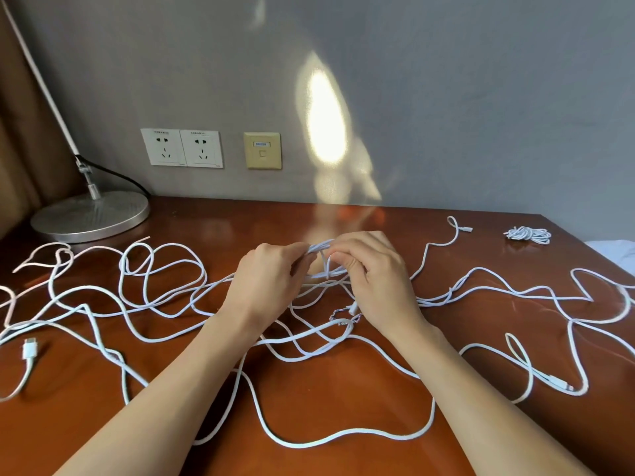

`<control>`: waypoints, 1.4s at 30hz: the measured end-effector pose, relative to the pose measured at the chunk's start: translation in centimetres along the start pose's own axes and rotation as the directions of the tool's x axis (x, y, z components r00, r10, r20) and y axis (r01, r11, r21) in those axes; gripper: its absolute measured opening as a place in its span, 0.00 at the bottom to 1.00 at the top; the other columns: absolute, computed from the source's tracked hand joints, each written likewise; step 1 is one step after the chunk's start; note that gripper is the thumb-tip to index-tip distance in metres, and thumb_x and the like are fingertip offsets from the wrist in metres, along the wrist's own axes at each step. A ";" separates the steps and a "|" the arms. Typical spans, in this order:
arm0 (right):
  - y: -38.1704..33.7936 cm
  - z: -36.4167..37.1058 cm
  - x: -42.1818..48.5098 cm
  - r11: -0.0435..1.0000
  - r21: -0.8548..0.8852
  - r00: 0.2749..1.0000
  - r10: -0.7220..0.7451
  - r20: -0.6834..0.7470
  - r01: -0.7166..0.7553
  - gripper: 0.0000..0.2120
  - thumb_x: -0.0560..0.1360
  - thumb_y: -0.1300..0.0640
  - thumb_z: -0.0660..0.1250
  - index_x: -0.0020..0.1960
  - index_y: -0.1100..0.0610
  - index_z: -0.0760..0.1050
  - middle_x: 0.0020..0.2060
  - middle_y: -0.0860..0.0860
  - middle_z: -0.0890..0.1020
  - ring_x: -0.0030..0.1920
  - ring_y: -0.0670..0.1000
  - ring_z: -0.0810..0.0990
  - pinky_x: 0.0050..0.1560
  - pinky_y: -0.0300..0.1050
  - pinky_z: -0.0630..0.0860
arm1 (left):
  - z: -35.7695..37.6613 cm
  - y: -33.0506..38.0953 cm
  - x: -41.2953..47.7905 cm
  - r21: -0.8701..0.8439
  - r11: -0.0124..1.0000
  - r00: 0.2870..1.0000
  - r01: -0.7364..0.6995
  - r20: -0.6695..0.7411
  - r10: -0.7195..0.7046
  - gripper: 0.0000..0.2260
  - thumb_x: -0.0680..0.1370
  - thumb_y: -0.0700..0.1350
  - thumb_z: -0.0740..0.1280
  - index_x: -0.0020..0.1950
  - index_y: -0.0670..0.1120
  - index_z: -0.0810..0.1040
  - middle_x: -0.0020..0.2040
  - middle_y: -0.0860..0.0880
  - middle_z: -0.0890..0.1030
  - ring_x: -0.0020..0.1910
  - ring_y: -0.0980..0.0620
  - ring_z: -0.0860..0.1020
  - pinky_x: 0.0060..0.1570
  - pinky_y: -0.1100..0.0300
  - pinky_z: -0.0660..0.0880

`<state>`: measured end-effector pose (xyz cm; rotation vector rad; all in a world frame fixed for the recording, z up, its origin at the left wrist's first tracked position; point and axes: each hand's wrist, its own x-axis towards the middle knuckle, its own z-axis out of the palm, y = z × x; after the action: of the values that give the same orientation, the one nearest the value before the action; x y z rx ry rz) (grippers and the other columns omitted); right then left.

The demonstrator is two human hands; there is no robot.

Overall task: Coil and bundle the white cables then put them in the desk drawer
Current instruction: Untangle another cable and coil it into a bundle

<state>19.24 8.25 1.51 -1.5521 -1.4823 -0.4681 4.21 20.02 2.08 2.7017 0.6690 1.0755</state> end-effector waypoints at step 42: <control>0.7 -2.0 1.2 0.552 0.524 0.714 0.679 0.170 -0.649 0.03 0.80 0.56 0.72 0.48 0.51 0.85 0.34 0.65 0.82 0.26 0.55 0.77 0.26 0.42 0.73 | 0.1 1.7 -0.5 -0.570 0.822 0.997 -0.016 0.052 0.055 0.12 0.84 0.38 0.60 0.50 0.45 0.83 0.44 0.56 0.83 0.44 0.53 0.81 0.45 0.60 0.75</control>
<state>20.73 7.42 3.22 -1.4548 -0.7536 0.3610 4.58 18.34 2.20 2.2163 0.2254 0.9889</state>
